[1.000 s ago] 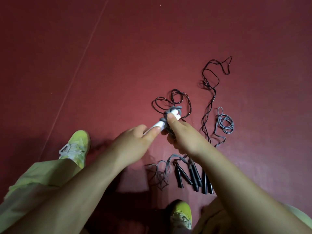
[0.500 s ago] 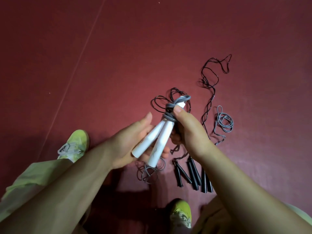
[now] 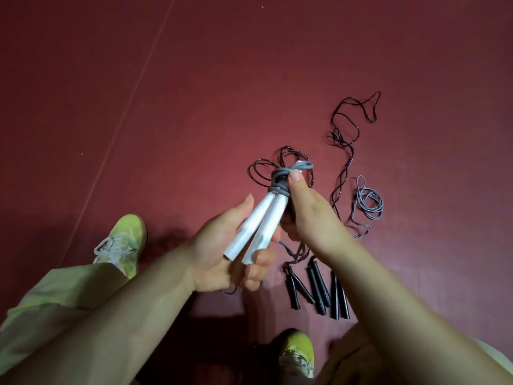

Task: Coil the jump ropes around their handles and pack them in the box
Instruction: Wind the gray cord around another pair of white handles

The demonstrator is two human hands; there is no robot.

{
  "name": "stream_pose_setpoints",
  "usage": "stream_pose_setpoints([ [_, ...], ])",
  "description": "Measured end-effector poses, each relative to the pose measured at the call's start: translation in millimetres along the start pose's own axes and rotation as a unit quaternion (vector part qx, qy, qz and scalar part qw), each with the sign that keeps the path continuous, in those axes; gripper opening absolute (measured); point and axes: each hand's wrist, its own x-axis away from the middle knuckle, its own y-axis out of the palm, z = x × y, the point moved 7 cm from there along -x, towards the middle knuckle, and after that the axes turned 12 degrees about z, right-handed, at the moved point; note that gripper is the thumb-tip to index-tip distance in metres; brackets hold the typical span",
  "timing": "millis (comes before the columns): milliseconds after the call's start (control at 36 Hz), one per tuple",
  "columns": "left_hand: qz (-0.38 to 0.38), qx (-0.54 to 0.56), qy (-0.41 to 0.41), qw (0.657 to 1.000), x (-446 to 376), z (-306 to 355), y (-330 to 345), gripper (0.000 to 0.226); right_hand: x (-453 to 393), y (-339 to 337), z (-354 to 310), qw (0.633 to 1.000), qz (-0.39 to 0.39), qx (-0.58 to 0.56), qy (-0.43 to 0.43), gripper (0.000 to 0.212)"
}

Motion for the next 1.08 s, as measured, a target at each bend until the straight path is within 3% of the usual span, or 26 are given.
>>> stream_pose_setpoints([
  [111,0.04,-0.067,0.034,0.996,-2.1,2.5,-7.5,0.06,-1.5,-3.9,-1.3,0.996,0.027,0.07,-0.037,0.053],
  [222,0.148,-0.184,0.094,0.967,-2.0,11.0,-16.8,0.059,-4.2,-2.1,7.0,0.993,0.024,0.104,-0.044,0.052],
  [278,0.221,-0.259,0.154,0.928,-1.4,20.4,-26.0,0.057,-6.2,-0.6,15.0,0.993,0.015,0.118,-0.028,0.053],
  [361,0.306,-0.388,0.223,0.84,-0.6,33.0,-38.0,0.053,-6.9,2.3,30.0,0.993,-0.006,0.119,0.025,0.055],
  [500,0.329,-0.433,0.224,0.809,-3.0,32.2,-43.6,0.053,-6.2,5.1,29.0,0.993,-0.026,0.105,0.056,0.065],
  [611,0.362,-0.465,0.221,0.777,-0.5,36.9,-48.7,0.058,-5.0,1.1,35.6,0.987,-0.029,0.086,0.134,0.063],
  [694,0.368,-0.479,0.223,0.765,1.4,38.3,-47.0,0.044,-4.7,1.2,39.2,0.985,-0.026,0.074,0.152,0.062],
  [778,0.368,-0.474,0.237,0.764,2.0,41.6,-47.1,0.037,-4.7,2.1,36.4,0.987,-0.016,0.027,0.155,0.053],
  [833,0.352,-0.455,0.239,0.783,1.4,42.0,-46.9,0.037,-5.2,3.0,33.1,0.988,-0.012,-0.015,0.151,0.045],
  [917,0.301,-0.41,0.224,0.832,-0.9,38.8,-43.4,0.042,-6.0,1.7,27.4,0.991,-0.001,-0.034,0.126,0.038],
  [1000,0.251,-0.369,0.219,0.868,-0.5,35.8,-35.0,0.03,-4.8,2.7,20.6,0.992,-0.013,-0.066,0.106,0.024],
  [1083,0.183,-0.254,0.146,0.938,3.5,25.5,-26.1,0.024,-3.2,7.7,15.9,0.986,-0.052,-0.137,0.083,0.024],
])
